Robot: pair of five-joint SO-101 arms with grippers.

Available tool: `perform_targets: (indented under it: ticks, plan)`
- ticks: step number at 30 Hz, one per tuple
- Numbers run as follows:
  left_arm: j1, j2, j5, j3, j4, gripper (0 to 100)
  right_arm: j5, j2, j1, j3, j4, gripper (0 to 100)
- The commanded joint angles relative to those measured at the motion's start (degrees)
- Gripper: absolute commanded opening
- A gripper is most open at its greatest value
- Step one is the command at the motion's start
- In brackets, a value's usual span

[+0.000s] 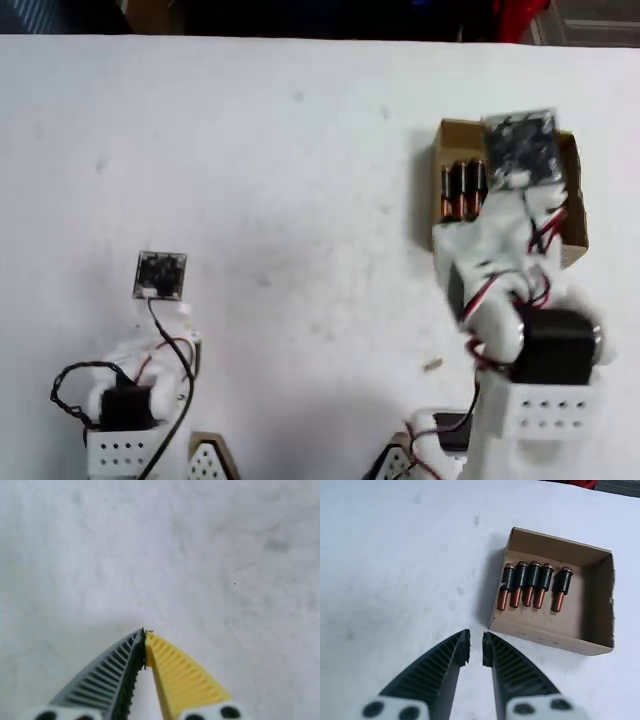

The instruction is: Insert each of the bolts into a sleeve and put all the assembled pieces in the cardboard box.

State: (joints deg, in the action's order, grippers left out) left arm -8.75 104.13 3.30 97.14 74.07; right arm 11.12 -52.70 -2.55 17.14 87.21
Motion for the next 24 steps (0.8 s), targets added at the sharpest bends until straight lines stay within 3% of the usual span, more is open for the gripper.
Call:
perform_targets:
  ticks: [1,10,24]
  plan:
    - [-0.6,0.5,0.0,-0.2,-0.5,2,-0.6,-8.0,-2.0,11.3,-5.7,3.0]
    - [-0.6,0.5,0.0,-0.2,-0.5,2,-0.2,-28.2,-1.6,29.6,-10.5,3.1]
    - [-0.6,0.5,0.0,-0.2,-0.5,2,5.0,-50.8,-1.5,41.5,-10.5,3.1]
